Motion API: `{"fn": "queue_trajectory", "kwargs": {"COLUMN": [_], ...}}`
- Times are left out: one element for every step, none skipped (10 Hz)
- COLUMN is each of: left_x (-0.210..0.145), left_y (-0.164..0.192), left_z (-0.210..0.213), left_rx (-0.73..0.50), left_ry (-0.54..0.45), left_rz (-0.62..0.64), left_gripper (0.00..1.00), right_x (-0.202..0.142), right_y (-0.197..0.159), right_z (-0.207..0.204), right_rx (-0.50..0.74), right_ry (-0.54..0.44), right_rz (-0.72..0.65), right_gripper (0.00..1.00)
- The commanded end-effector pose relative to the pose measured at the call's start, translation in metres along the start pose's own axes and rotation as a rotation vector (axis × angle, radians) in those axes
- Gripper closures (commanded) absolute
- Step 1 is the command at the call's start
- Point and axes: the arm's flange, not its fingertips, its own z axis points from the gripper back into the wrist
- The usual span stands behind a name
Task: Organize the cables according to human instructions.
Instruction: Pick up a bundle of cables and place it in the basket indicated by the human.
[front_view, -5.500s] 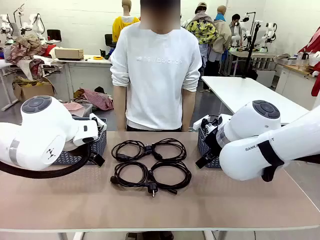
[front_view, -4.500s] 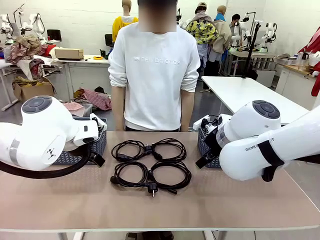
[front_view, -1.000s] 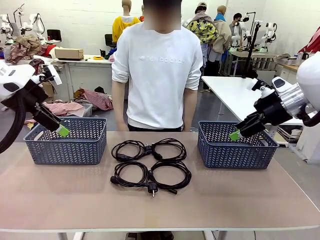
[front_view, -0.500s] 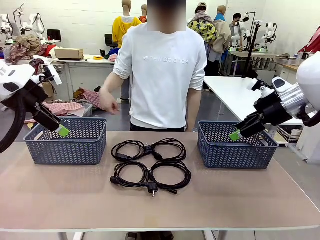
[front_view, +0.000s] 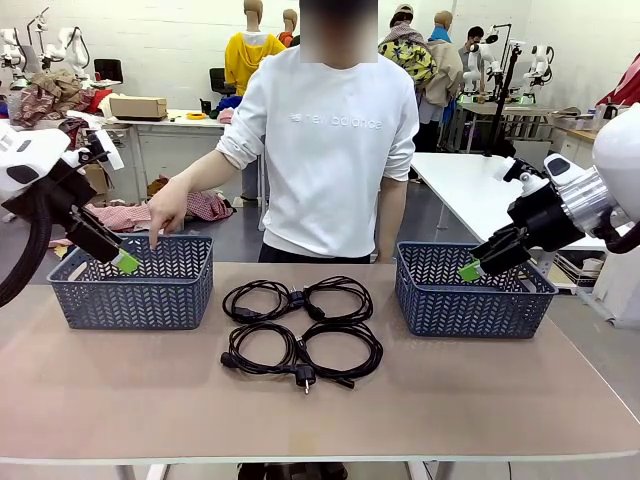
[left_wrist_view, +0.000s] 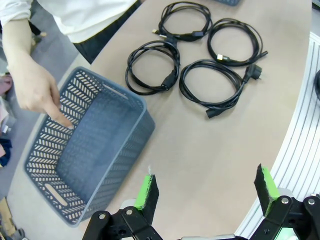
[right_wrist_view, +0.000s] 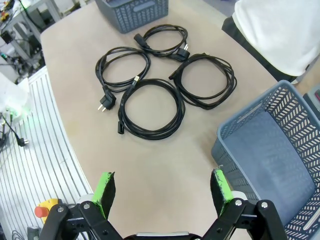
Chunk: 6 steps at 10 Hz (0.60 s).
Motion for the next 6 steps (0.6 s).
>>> {"fn": "queue_trajectory", "kwargs": {"left_x": [-0.0011,-0.0011,-0.0011,-0.0011,-0.0011,-0.0011], "left_y": [0.0008,0.0008,0.0008,0.0008,0.0008,0.0008], "left_z": [0.0018,0.0018,0.0018,0.0018,0.0018,0.0018], "left_rx": [-0.015,-0.015,-0.015,-0.015,-0.015,-0.015], "left_ry": [-0.016,-0.016,-0.016,-0.016,-0.016,-0.016], "left_rz": [-0.008,-0.008,-0.008,-0.008,-0.008,-0.008], "left_gripper": [0.00,0.00,0.00,0.00,0.00,0.00], "right_x": [0.0005,0.0005,0.0005,0.0005,0.0005,0.0005], "right_y": [-0.0036,-0.0036,-0.0036,-0.0036,-0.0036,-0.0036], "right_z": [-0.0007,-0.0007,-0.0007,-0.0007,-0.0007,-0.0007], "right_rx": [0.015,0.015,0.015,0.015,0.015,0.015], "right_ry": [-0.024,-0.024,-0.024,-0.024,-0.024,-0.024], "right_rz": [0.017,0.017,0.017,0.017,0.017,0.017], "right_gripper": [0.00,0.00,0.00,0.00,0.00,0.00]}}
